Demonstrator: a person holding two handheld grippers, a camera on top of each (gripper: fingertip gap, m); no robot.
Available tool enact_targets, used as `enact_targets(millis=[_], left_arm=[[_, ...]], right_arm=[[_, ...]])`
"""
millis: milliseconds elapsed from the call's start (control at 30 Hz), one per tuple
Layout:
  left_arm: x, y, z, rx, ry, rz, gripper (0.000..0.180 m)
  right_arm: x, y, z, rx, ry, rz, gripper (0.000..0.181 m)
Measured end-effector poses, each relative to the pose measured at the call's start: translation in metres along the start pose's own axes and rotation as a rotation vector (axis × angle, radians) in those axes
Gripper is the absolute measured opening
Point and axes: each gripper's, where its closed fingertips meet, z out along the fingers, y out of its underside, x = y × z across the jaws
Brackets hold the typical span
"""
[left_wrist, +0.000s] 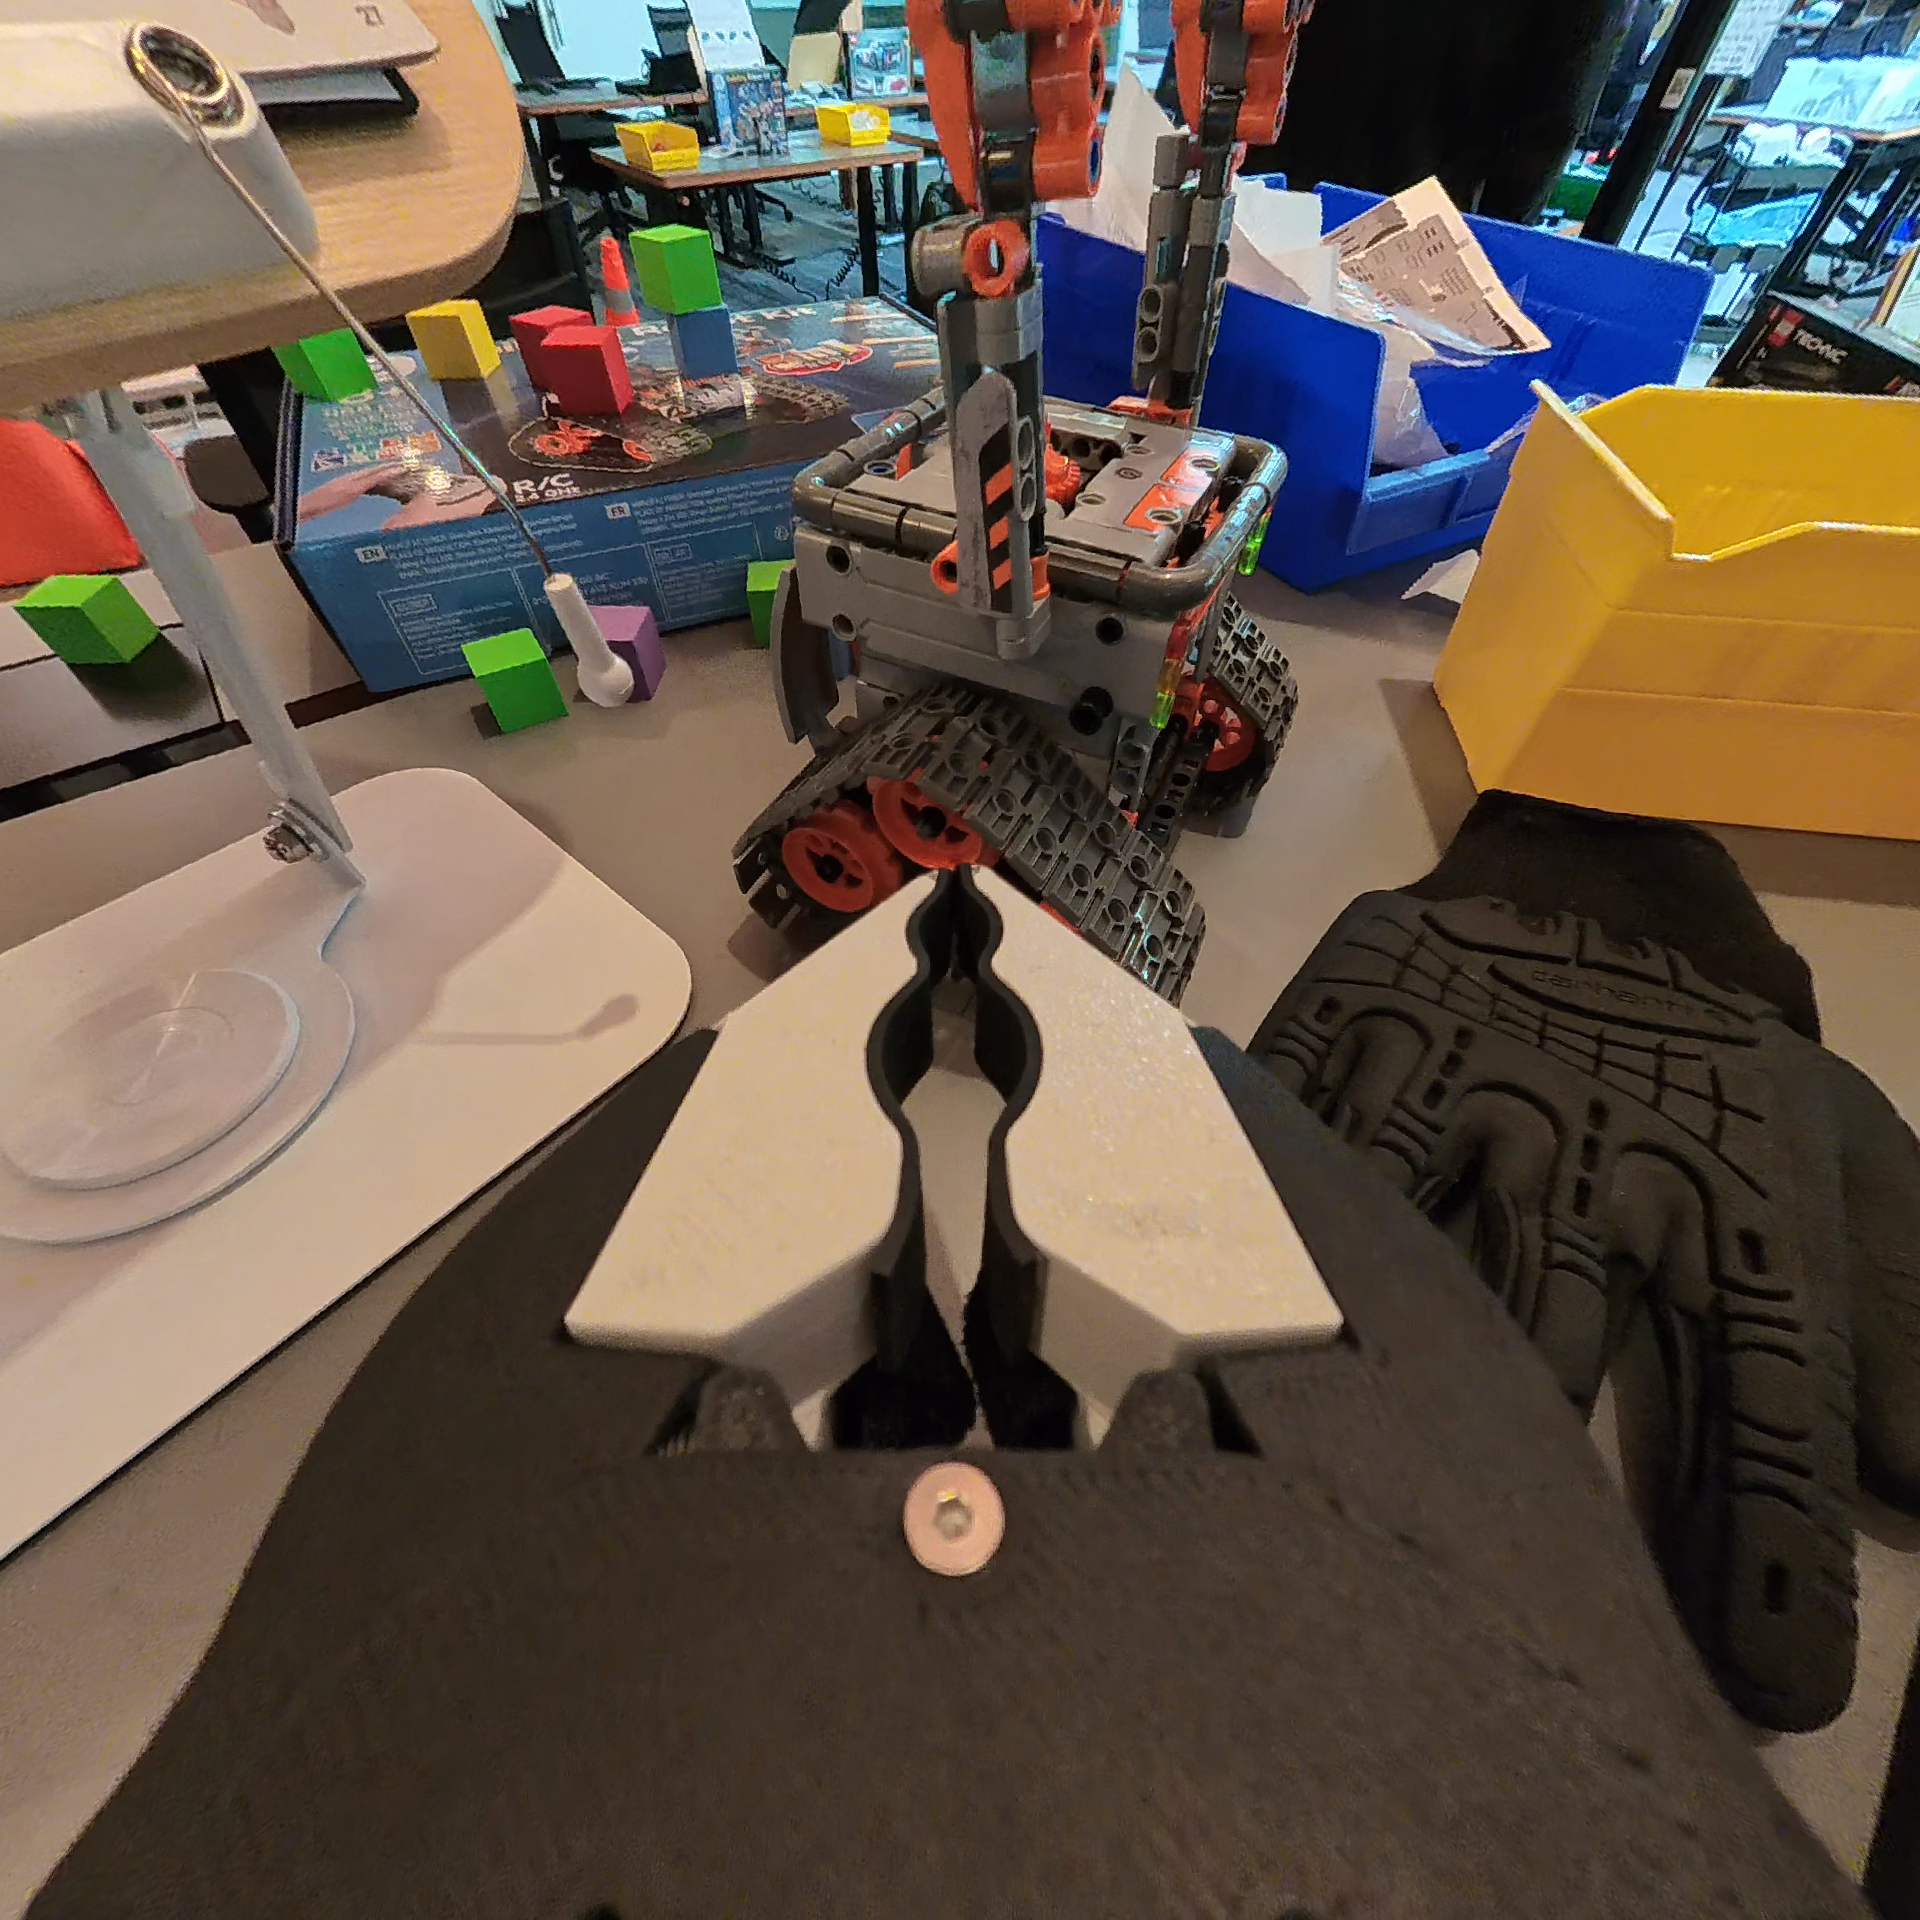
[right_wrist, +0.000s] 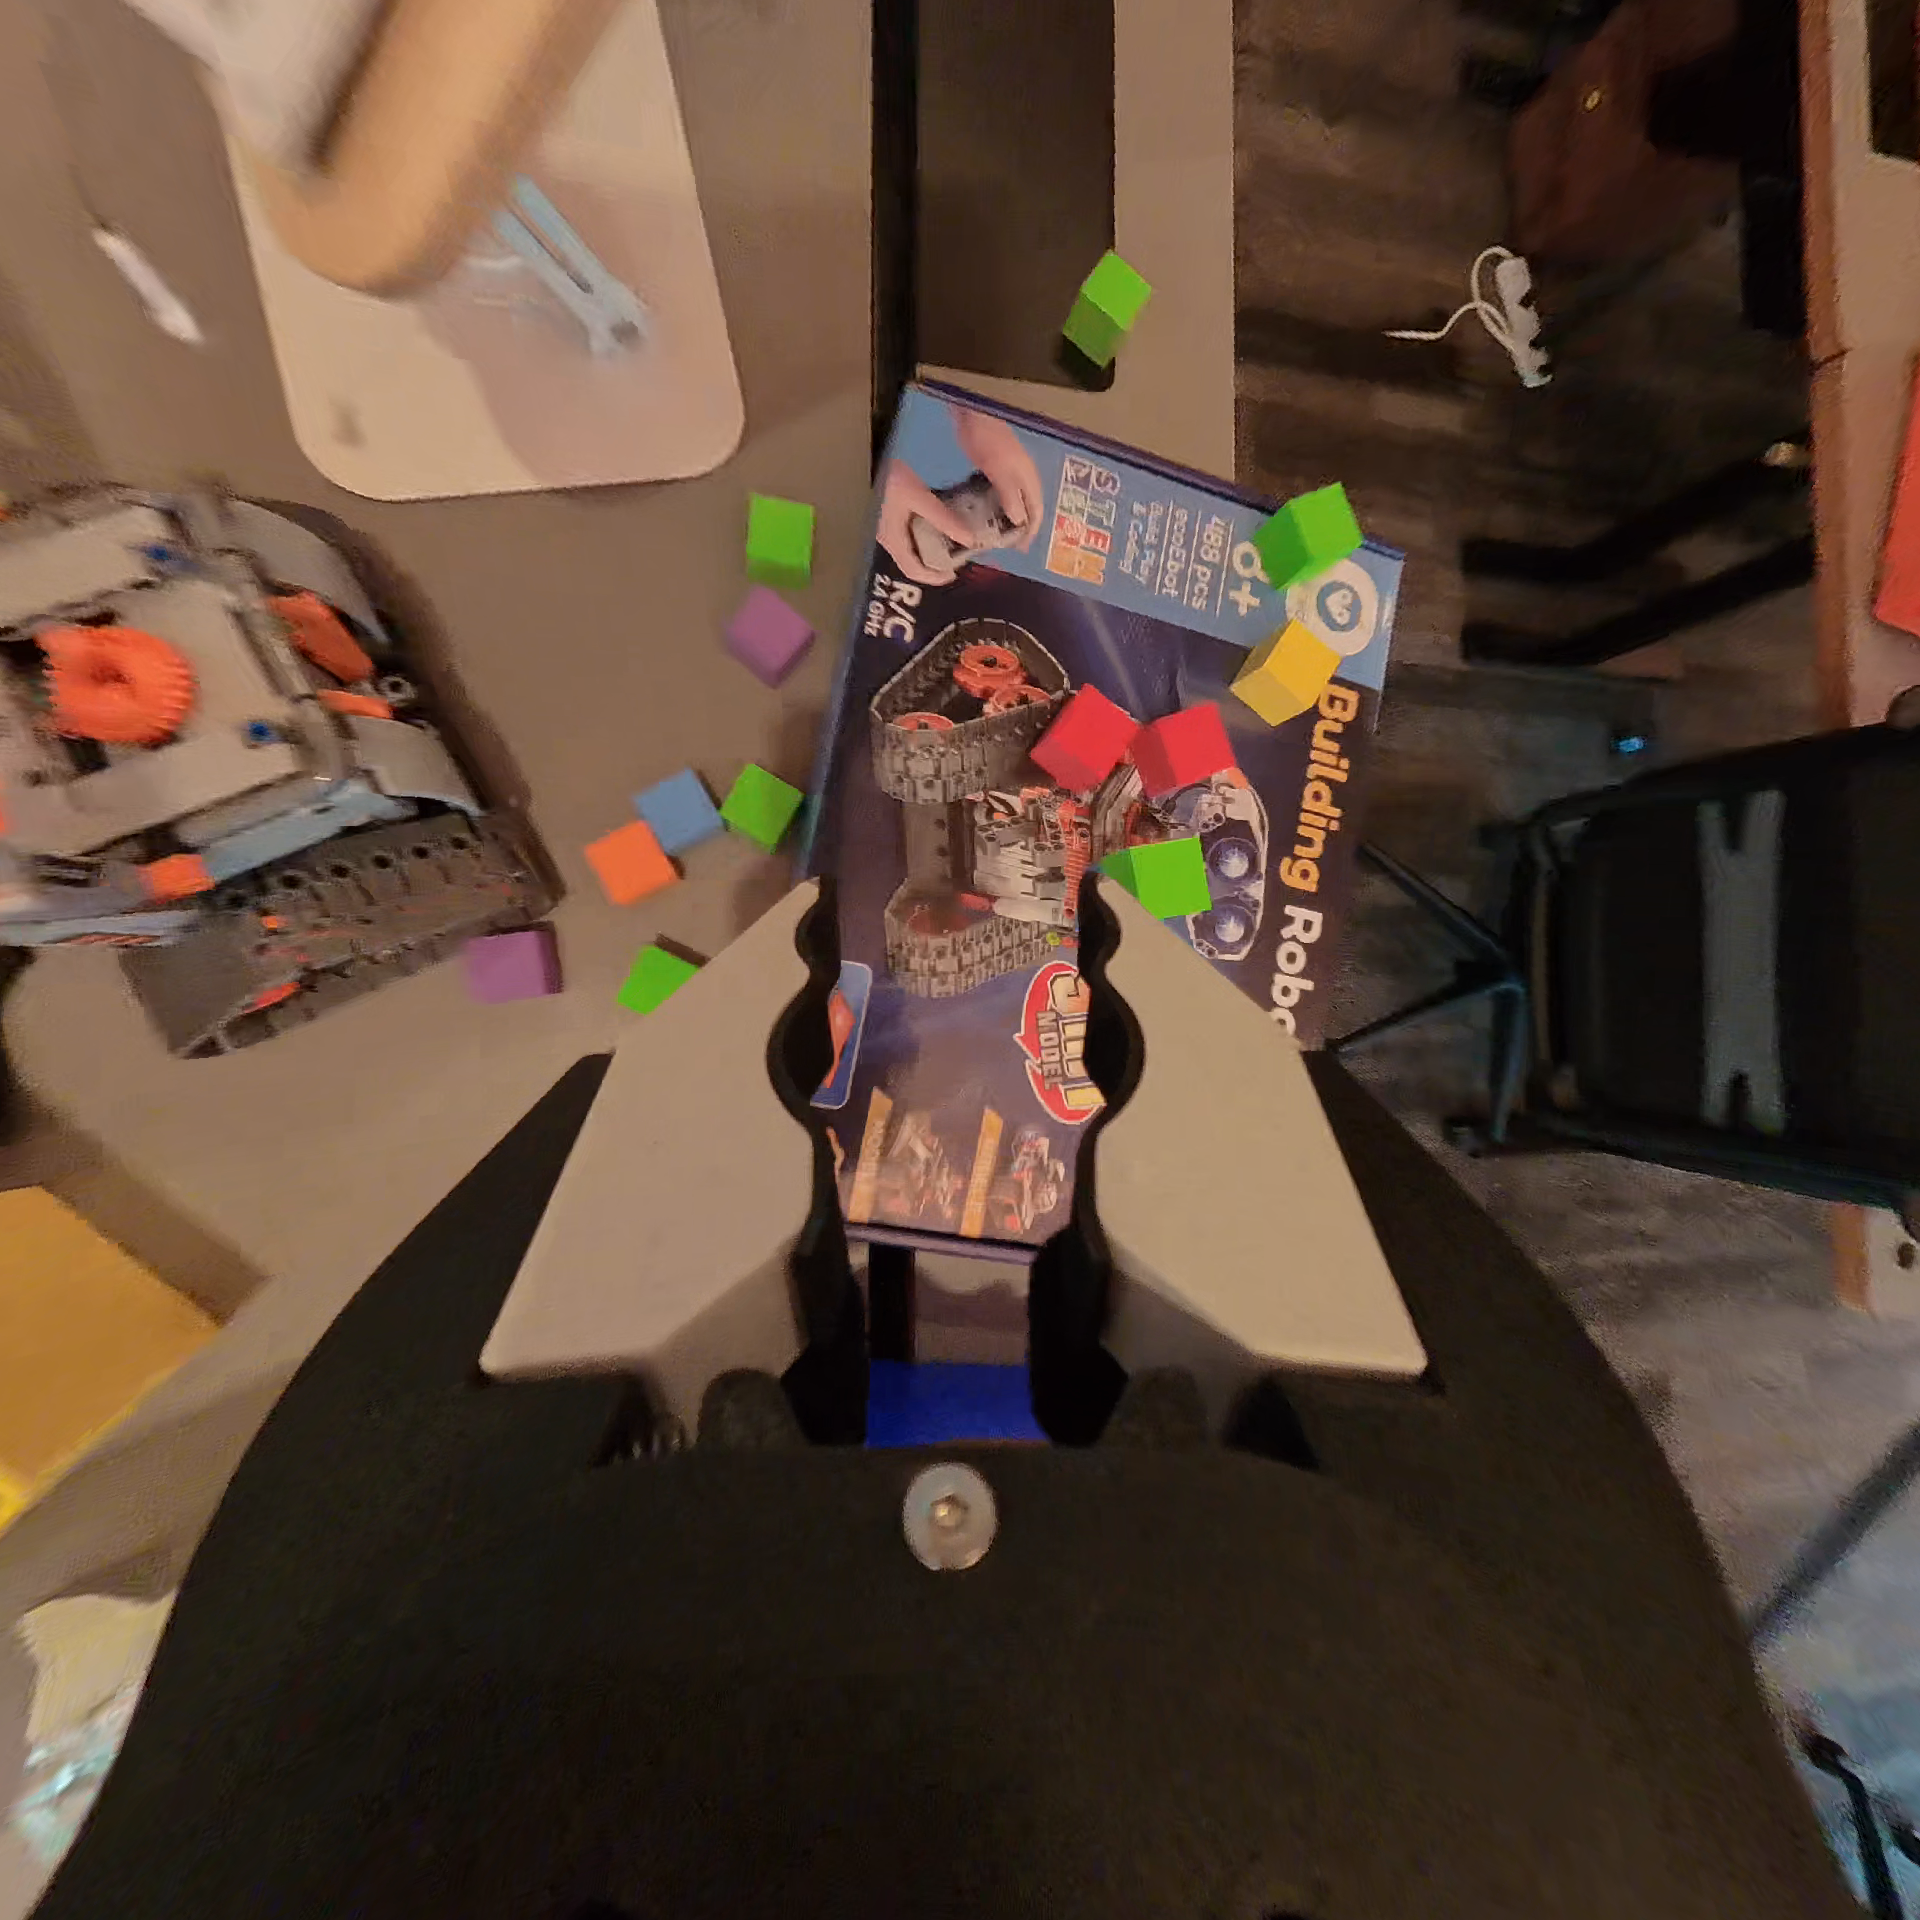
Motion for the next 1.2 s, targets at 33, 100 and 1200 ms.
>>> enact_targets(millis=[33, 100, 1200], left_arm=[[0.0, 0.0, 0.0, 0.0, 0.001, -0.003, 0.0], [-0.001, 0.0, 0.0, 0.001, 0.0, -0.007, 0.0], [0.0, 0.004, 0.005, -0.012, 0.022, -0.025, 0.0]], right_arm=[[0.006, 0.005, 0.011, 0.002, -0.009, 0.008, 0.045], [0.019, 0.012, 0.032, 0.007, -0.009, 0.034, 0.05], [-0.064, -0.048, -0.079, 0.215, -0.278, -0.167, 0.027]])
